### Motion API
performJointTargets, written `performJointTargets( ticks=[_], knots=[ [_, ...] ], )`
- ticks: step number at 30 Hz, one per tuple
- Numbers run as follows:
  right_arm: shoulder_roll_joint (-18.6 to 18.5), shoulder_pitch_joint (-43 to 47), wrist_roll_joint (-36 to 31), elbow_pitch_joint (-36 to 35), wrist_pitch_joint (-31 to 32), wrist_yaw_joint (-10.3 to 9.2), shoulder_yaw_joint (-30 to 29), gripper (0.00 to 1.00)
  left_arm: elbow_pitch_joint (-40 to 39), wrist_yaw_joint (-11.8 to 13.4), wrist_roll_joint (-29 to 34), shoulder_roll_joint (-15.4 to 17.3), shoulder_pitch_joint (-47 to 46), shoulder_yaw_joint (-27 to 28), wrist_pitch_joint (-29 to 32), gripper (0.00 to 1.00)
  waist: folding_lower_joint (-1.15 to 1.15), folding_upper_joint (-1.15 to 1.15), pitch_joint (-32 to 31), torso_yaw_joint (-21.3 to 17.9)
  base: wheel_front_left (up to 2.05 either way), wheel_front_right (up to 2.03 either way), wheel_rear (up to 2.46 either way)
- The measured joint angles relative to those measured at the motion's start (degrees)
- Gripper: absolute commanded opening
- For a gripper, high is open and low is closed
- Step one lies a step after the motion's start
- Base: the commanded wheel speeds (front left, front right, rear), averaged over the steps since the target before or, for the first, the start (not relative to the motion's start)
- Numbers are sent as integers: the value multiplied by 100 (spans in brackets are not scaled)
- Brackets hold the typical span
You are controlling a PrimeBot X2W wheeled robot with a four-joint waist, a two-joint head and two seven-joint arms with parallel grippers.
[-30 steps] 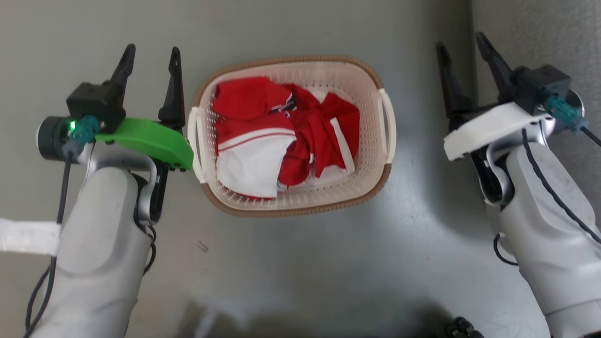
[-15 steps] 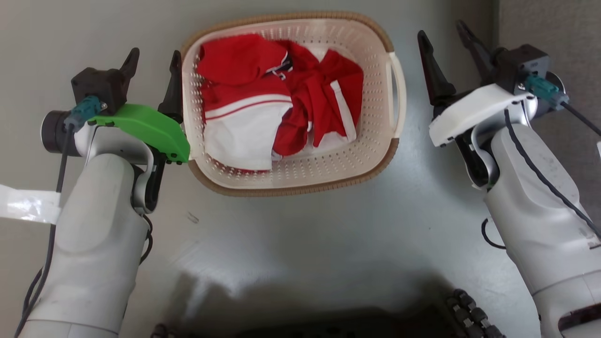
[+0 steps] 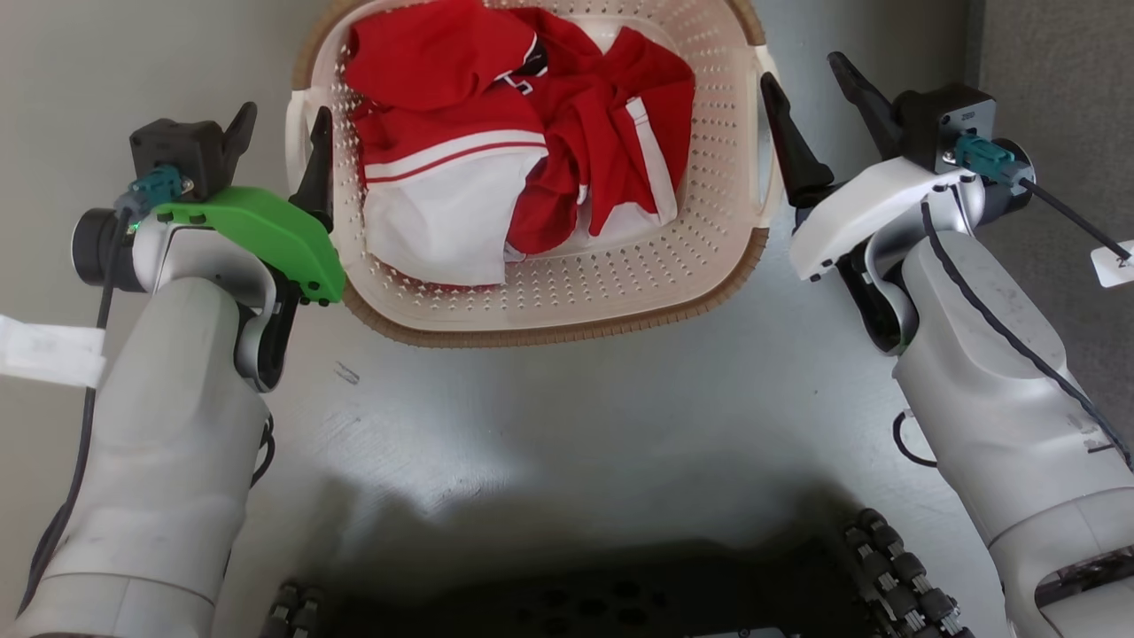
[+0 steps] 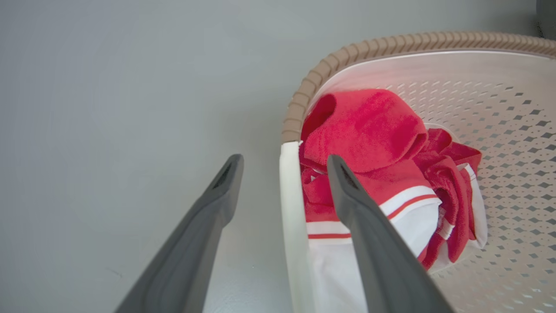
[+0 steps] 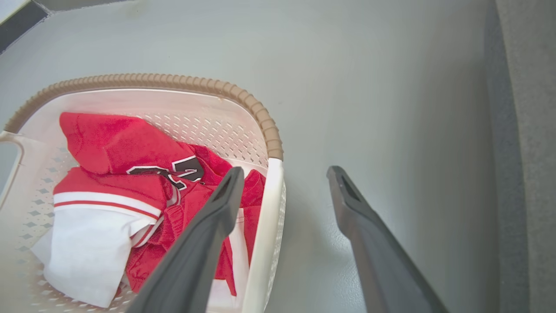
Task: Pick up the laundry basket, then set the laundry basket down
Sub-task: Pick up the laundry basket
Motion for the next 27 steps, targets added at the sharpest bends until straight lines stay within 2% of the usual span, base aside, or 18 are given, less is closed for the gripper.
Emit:
performJointTargets(
  ticks=[16,17,18,22,27],
  knots=[
    [88,-299,45,702,0,97,210,100,956,-160,-136,-78,-482,-43,82,100,0,0,296,-5,0,0,0],
    [92,-308,46,728,0,100,221,72,1006,-166,-145,-87,-504,-41,82,100,0,0,300,-4,0,0,0],
    [101,-316,62,767,0,101,222,0,1048,-167,-174,-96,-531,-42,82,0,0,0,305,-3,0,0,0],
    [242,-361,196,922,1,201,282,0,1140,-264,-219,-225,-641,-82,36,0,-1,0,314,4,0,0,0],
    [266,-449,305,1046,0,202,294,0,1319,-258,-272,-267,-776,-70,-7,0,-1,0,305,13,0,0,0]
  ],
)
